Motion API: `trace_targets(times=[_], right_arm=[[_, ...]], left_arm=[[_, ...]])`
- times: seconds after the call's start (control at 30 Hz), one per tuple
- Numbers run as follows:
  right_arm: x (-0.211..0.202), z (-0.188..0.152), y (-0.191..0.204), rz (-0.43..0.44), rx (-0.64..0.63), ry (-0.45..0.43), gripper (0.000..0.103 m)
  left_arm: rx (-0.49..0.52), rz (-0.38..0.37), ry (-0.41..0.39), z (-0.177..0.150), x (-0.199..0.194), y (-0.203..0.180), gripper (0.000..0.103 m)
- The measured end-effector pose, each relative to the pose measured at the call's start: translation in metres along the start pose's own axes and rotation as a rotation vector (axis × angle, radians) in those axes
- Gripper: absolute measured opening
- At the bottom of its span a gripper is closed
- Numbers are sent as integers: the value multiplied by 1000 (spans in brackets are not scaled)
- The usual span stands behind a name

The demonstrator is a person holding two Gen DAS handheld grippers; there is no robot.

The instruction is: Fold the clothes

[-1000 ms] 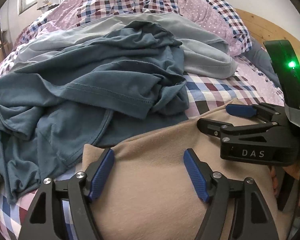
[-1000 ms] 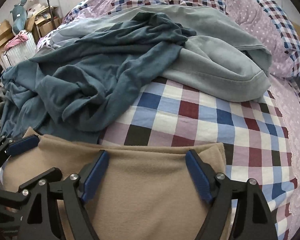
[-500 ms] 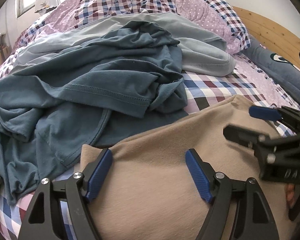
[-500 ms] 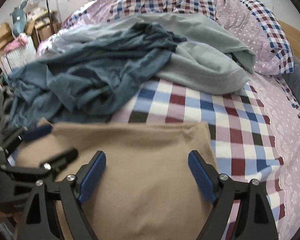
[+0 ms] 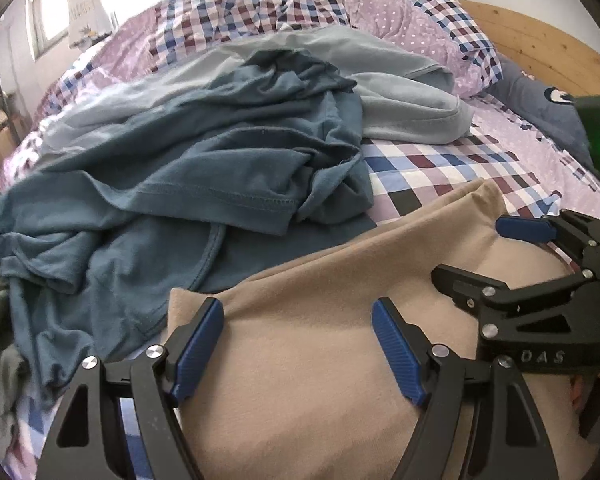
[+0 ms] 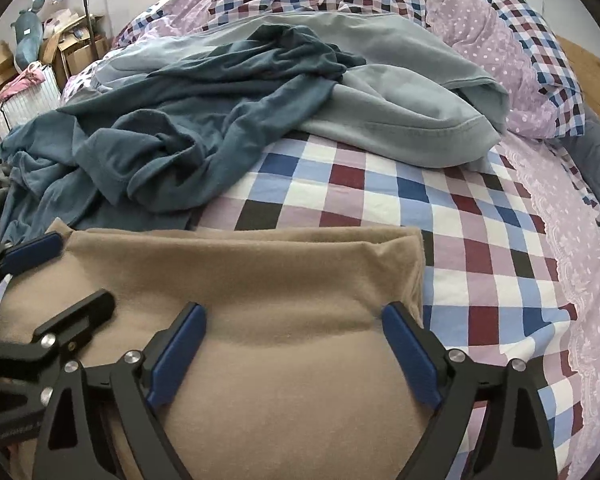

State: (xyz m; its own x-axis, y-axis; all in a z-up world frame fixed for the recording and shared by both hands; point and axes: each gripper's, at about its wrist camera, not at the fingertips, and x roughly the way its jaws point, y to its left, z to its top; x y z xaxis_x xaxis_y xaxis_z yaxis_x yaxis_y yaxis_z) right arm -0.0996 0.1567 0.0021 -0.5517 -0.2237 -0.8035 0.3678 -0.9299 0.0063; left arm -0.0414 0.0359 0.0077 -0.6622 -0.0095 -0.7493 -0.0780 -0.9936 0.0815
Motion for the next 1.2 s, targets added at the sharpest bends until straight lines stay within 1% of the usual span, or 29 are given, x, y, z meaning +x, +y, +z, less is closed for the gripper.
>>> trace_targets(times=[0.23,0.27,0.37,0.43,0.5,0.57,0.67,0.77,0.83,1.0,1.07,1.2], right_arm=[[-41,-13,0,35,16,-65,93],[-47,-15,0,40,18,-74,93],[-65,-21,1,55,26,-103,93],[-76,-25,5,60,21,-118,93],[-84,-31,12,67,16,-131,93],[-81,-35,20,81,-5,-120,93],[-64,-41,25,89,-39,-75,93],[-56,-44,19,127,-23,-60,93],[-53,-44,15,154,-10,-53,94],[-49,-45,14,178,-3,-55,94],[-49,-45,14,181,-1,-56,94],[-59,-46,16,150,-24,-66,94]], left_arm=[[97,43,-104,-17,-39,-17,81],[105,34,-116,-19,-44,-18,81],[98,-54,-130,-25,-55,-16,81],[92,-84,-119,-28,-57,-16,82],[102,-90,-110,-31,-56,-19,82],[112,-84,-107,-35,-54,-22,83],[118,-79,-110,-37,-52,-24,84],[140,-66,-111,-41,-50,-27,85],[138,-73,-108,-41,-48,-26,85],[142,-92,-107,-42,-50,-23,85],[154,-93,-109,-43,-53,-23,85],[179,-101,-125,-51,-69,-22,85]])
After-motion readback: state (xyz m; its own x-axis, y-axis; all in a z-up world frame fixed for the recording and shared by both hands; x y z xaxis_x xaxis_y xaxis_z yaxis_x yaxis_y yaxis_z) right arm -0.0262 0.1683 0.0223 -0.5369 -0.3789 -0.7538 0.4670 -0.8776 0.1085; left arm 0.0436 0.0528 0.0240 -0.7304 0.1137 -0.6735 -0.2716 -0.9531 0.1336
